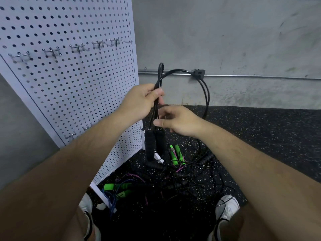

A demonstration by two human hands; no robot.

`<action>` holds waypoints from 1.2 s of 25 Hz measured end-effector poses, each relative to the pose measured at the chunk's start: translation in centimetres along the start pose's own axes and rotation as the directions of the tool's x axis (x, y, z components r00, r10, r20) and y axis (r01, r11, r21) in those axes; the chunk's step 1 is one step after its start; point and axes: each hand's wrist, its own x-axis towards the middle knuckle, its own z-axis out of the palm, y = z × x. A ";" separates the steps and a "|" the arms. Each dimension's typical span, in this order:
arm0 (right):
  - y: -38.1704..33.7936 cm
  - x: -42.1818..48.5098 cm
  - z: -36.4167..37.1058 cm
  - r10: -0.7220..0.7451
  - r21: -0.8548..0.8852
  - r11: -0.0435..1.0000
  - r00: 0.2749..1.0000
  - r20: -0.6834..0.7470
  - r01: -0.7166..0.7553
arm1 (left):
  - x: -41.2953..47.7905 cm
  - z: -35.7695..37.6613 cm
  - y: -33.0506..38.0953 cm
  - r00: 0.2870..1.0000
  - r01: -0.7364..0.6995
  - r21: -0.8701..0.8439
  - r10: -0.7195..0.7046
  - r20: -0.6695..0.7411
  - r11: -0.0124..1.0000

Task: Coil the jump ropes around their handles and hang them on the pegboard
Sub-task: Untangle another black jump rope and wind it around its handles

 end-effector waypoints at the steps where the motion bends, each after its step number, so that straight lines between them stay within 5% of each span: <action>1: -0.2 0.1 0.4 -0.018 -0.003 1.000 0.999 -0.049 0.018 | 0.1 0.0 0.2 1.000 0.010 -0.043 -0.011 -0.019 0.999; 7: -1.5 0.7 0.6 -0.052 -0.030 0.998 0.985 -0.163 0.047 | 0.4 -0.1 0.3 0.998 0.006 -0.176 -0.016 -0.052 0.984; 12: -2.1 1.4 -1.2 0.008 0.053 0.999 0.965 -0.263 0.006 | -1.5 -0.1 -0.6 0.994 0.027 0.110 -0.038 0.106 0.994; 15: -2.0 1.5 -2.1 0.058 0.132 0.991 0.953 -0.296 -0.019 | -2.6 1.0 -2.1 0.980 0.062 0.084 -0.076 0.185 0.995; 22: -2.5 1.2 -1.7 0.163 0.366 0.929 0.942 -0.293 -0.047 | -3.4 4.1 -3.2 0.999 0.007 0.239 -0.017 0.044 0.971; 30: -2.1 1.4 -1.3 0.234 0.442 0.893 0.924 -0.303 -0.081 | -2.9 5.0 -3.9 0.985 -0.027 0.405 0.093 -0.143 0.914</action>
